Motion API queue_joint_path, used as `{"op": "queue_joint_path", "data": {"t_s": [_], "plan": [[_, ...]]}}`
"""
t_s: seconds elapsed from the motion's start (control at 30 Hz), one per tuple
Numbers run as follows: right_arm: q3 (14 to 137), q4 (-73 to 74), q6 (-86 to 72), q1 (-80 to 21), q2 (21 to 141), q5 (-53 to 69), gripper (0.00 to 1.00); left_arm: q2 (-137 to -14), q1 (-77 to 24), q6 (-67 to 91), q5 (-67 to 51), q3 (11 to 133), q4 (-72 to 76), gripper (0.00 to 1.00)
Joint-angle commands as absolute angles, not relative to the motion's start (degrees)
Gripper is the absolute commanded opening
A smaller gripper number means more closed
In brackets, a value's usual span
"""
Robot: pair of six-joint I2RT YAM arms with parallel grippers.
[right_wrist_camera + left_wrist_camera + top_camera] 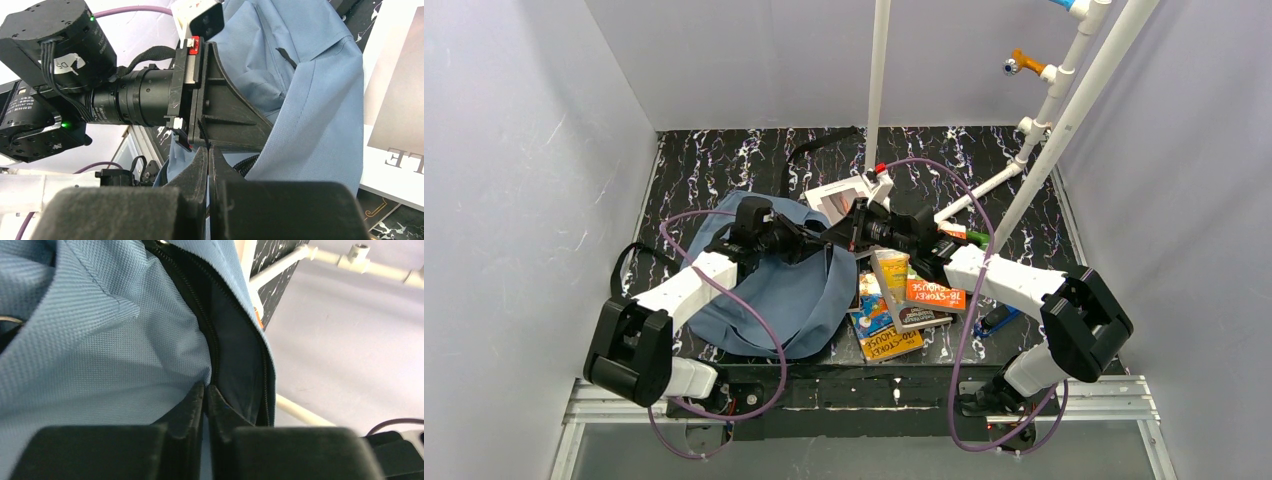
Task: Pack the student bag
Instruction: Unzip the student bag at the center of the board.
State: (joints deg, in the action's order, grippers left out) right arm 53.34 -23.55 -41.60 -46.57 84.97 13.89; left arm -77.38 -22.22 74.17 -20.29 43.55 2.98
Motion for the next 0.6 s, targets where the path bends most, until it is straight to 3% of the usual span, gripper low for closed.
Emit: {"op": "queue_joint_path", "data": {"t_s": [0.0,0.27,0.57], "plan": [[54.5,-29.2,-41.6,-46.7,82.0,16.1,0.01,-74.4,-22.1,70.8,-16.1,44.8,5.6,0.0],[50.2,-26.3,-40.1,-51.0,78.5,15.5,0.01,-75.7,-21.9,68.0,-17.3,45.7,11.6,0.0],[47.6,-25.4,-41.8,-51.8,76.2,16.5,0.01,-69.3,-20.3,64.3,-13.8,43.0,12.0,0.0]]}}
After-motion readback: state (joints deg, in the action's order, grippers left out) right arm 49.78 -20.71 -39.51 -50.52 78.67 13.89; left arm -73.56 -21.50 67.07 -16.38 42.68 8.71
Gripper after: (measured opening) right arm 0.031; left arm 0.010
